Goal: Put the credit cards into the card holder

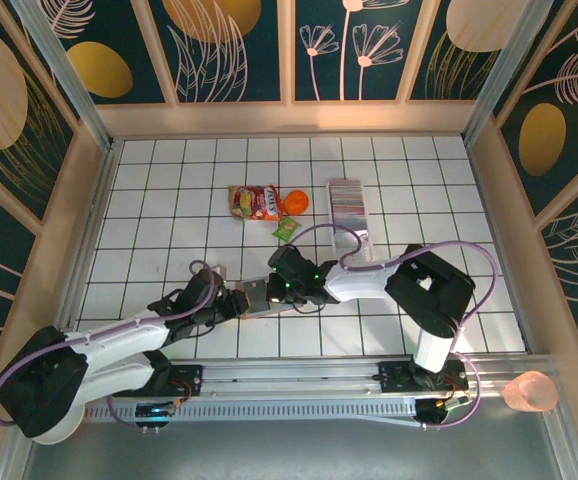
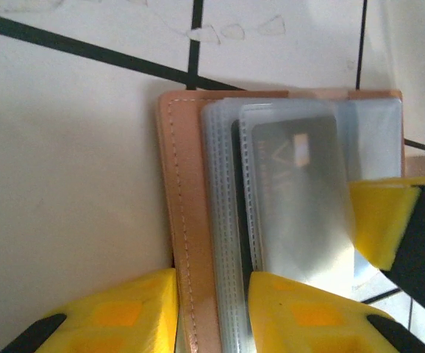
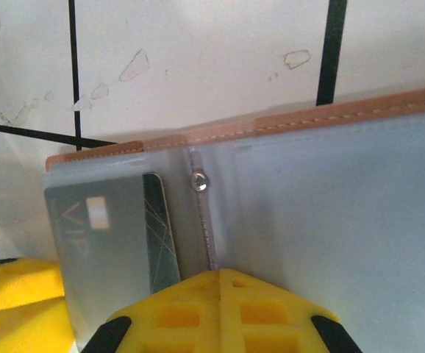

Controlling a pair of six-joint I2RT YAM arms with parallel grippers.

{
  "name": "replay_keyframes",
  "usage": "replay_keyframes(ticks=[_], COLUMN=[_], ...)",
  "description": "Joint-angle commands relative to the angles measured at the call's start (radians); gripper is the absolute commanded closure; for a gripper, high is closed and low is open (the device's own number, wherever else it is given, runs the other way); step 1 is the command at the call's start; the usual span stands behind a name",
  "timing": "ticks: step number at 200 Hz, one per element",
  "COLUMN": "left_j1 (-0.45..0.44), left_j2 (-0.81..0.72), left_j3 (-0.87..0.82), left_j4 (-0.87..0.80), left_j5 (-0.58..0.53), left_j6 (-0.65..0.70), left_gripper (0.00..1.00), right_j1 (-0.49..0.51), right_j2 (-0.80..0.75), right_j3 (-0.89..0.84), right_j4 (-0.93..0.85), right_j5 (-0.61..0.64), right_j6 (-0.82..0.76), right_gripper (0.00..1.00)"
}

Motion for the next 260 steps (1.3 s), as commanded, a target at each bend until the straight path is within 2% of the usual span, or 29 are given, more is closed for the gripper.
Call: replay_keyframes(ticks=[1, 51, 79, 135, 182, 260], left_j1=[-0.014, -0.014, -0.015, -0.016, -0.014, -0.018], left_j2=[-0.043, -0.111, -0.093, -0.012, 0.001, 0.150], left_j3=[0.003, -0.017, -0.014, 0.029, 0.069, 0.160], left_j4=[0.196, 0.225, 0.274, 0.249, 0.220, 0.271], left_j5=[0.105, 0.079, 0.098, 0.095, 0.084, 0.130], left_j6=[-0.036, -0.057, -0.071, -0.043, -0.025, -0.014], left_gripper=[0.69, 0.69, 0.69, 0.71, 0.71, 0.71], right_j1=[0.007, 0.005, 0.008, 0.007, 0.005, -0.082], right_j2=[0.029, 0.025, 0.008, -0.052, -0.158, -0.371], right_j3=[-0.031, -0.032, -0.037, -0.033, -0.055, -0.158], right_j4=[-0.024, -0.015, 0.006, -0.018, -0.065, -0.220], right_j5=[-0.002, -0.011, -0.015, 0.029, 0.117, 0.237], right_j6=[0.019, 0.019, 0.019, -0.001, -0.010, -0.044], right_gripper=[1.00, 1.00, 1.00, 1.00, 0.84, 0.77])
